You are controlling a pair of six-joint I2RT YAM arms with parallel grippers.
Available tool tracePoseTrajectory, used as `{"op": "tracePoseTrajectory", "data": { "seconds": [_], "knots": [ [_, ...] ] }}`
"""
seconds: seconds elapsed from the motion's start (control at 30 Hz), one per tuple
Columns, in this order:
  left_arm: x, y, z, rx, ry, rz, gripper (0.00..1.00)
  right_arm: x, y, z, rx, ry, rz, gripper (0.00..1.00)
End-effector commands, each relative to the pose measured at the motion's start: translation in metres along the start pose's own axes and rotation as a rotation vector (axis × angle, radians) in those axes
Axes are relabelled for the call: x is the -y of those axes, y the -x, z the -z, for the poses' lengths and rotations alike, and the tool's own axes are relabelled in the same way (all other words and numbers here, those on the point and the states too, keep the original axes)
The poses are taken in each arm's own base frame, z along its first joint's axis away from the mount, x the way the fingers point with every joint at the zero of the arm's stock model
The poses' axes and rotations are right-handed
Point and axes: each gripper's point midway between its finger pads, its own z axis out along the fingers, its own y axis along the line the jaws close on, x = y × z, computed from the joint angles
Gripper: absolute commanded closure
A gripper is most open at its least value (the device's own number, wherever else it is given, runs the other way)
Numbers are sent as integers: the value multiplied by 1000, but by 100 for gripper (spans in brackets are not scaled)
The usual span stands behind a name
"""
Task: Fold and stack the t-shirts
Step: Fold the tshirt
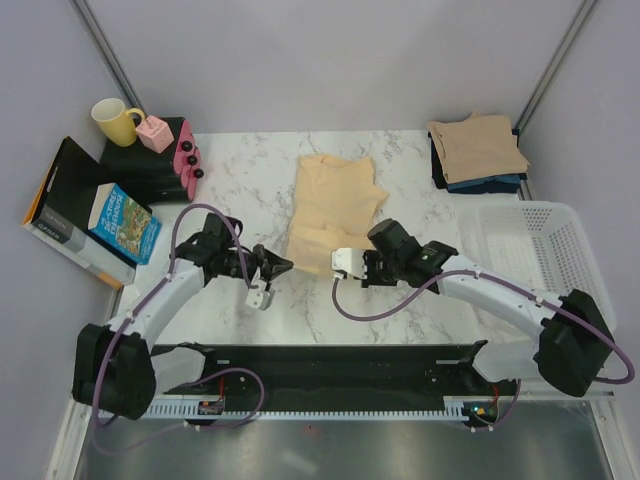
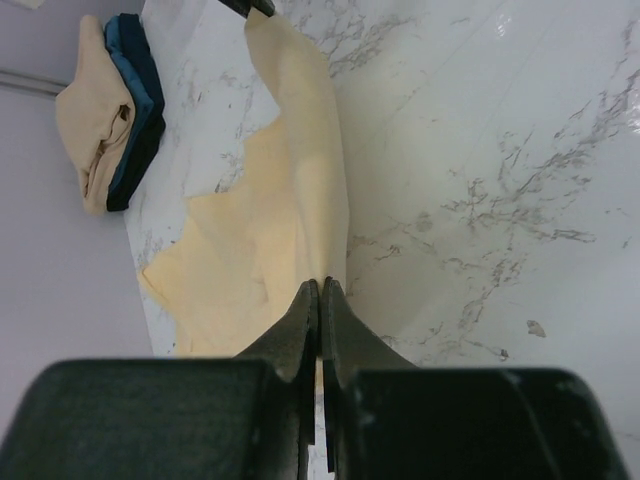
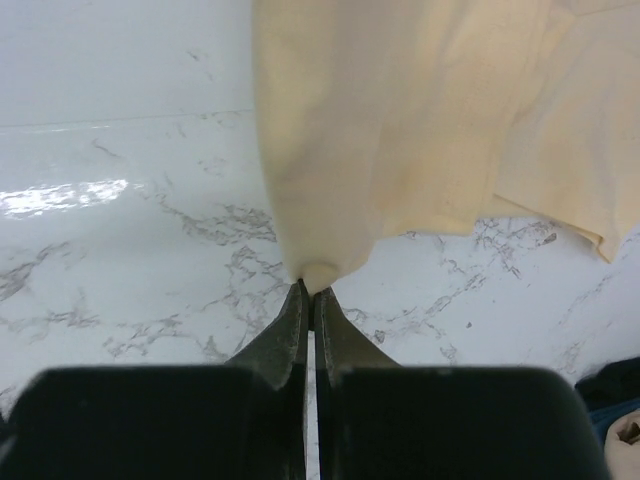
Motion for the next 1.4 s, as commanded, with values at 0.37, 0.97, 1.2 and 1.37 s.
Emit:
{"op": "tracePoseTrajectory", "data": {
  "seconds": [0.37, 0.97, 1.2, 1.37],
  "knots": [
    [-12, 74, 28, 60, 78, -346, 98, 16, 45, 71, 76, -116, 162, 100],
    [-118, 30, 37, -28, 176, -422, 98, 132, 69, 86, 31, -485, 286, 100],
    [-119, 13, 30, -41, 176, -415, 98, 185, 57, 85, -8, -593, 274, 100],
    [-133, -6, 28, -72, 212, -417, 98, 208, 60, 73, -10, -616, 280, 100]
  ]
}}
